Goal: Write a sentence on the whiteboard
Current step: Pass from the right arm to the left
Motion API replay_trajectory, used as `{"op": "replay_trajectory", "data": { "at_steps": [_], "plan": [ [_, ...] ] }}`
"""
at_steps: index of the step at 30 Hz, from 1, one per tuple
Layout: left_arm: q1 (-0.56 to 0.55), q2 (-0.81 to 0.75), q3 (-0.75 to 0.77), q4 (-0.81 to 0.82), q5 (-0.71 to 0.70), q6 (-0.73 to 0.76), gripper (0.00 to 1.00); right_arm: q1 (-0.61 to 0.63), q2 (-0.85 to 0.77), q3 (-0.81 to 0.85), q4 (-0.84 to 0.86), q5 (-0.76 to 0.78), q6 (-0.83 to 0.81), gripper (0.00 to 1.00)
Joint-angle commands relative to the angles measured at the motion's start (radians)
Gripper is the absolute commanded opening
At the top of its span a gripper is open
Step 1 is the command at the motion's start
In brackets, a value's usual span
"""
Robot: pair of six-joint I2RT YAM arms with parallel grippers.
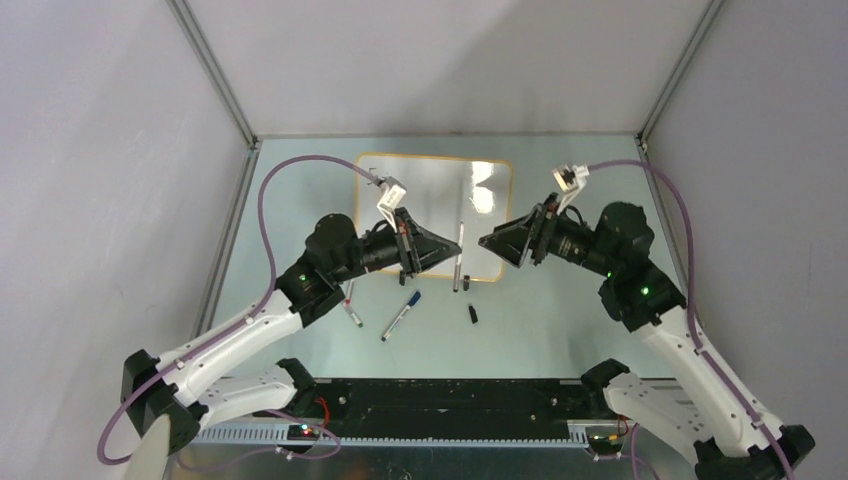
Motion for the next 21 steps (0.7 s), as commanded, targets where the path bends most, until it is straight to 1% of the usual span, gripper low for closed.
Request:
{"op": "replay_trajectory", "data": {
  "at_steps": [1,2,3,6,7,8,9,10,11,12,13,14,15,16,18,21],
  "plan": [
    [0.037,0.003,-0.049,0.163,-0.15,-0.159,0.0,-0.021,-0.127,-0.193,0.28,0.076,0.135,0.68],
    [0.042,0.005,-0.06,0.232,-0.172,-0.191,0.0,-0.019,-0.167,-0.275,0.326,0.089,0.159,0.69],
    [0.043,0.006,-0.08,0.271,-0.184,-0.258,0.0,-0.012,-0.185,-0.312,0.412,0.128,0.198,0.69],
    [0.044,0.014,-0.117,0.449,-0.245,-0.394,0.0,0.028,-0.255,-0.467,0.572,0.233,0.244,0.7],
    [0.044,0.024,-0.124,0.483,-0.252,-0.462,0.0,0.067,-0.262,-0.489,0.642,0.302,0.246,0.7],
    [0.044,0.031,-0.132,0.554,-0.261,-0.492,0.0,0.091,-0.27,-0.522,0.692,0.375,0.232,0.7],
    [0.044,0.043,-0.135,0.588,-0.265,-0.549,0.0,0.14,-0.27,-0.533,0.714,0.409,0.221,0.7],
    [0.043,0.049,-0.138,0.639,-0.27,-0.573,0.0,0.167,-0.266,-0.544,0.752,0.481,0.197,0.7],
    [0.042,0.06,-0.138,0.662,-0.274,-0.611,0.0,0.216,-0.257,-0.556,0.773,0.518,0.187,0.7],
    [0.04,0.064,-0.141,0.696,-0.283,-0.628,0.0,0.265,-0.252,-0.561,0.83,0.583,0.168,0.7],
    [0.039,0.069,-0.143,0.722,-0.298,-0.653,0.0,0.287,-0.24,-0.577,0.864,0.61,0.159,0.7],
    [0.035,0.07,-0.149,0.735,-0.306,-0.662,0.0,0.323,-0.232,-0.587,0.943,0.655,0.148,0.69],
    [0.034,0.07,-0.151,0.752,-0.319,-0.676,0.0,0.338,-0.215,-0.608,0.987,0.673,0.143,0.69],
    [0.033,0.071,-0.154,0.758,-0.326,-0.686,0.0,0.361,-0.205,-0.62,1.081,0.703,0.137,0.68],
    [0.032,0.069,-0.161,0.771,-0.337,-0.701,0.0,0.384,-0.179,-0.643,1.179,0.737,0.136,0.68],
    [0.033,0.066,-0.167,0.779,-0.351,-0.707,0.0,0.394,-0.144,-0.644,1.232,0.744,0.143,0.68]
  ]
}}
